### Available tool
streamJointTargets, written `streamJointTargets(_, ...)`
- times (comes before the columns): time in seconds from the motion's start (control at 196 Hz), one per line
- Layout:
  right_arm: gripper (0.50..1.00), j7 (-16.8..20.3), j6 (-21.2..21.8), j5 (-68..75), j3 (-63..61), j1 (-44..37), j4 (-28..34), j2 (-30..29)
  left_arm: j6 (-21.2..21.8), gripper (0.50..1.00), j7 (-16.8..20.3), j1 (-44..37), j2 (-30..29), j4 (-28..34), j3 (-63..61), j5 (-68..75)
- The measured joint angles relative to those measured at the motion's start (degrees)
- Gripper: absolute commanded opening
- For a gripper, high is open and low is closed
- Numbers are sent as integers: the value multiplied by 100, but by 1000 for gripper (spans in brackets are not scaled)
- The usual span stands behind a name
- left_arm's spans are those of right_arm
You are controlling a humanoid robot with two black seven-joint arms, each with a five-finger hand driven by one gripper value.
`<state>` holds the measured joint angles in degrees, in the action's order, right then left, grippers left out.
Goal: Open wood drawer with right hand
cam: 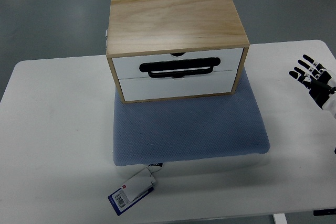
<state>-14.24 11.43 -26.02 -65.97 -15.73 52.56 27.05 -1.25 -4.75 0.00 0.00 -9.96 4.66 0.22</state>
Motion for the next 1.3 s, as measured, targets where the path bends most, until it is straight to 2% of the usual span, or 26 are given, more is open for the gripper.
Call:
streamJointTargets(1.042,932,-23,-6,6,-38,-17,0,3,29,1000,0,-9,0,175,-27,3)
streamJointTargets(1.302,930,-27,-25,9,-39,-18,0,219,29,1000,0,-9,0,162,-27,1)
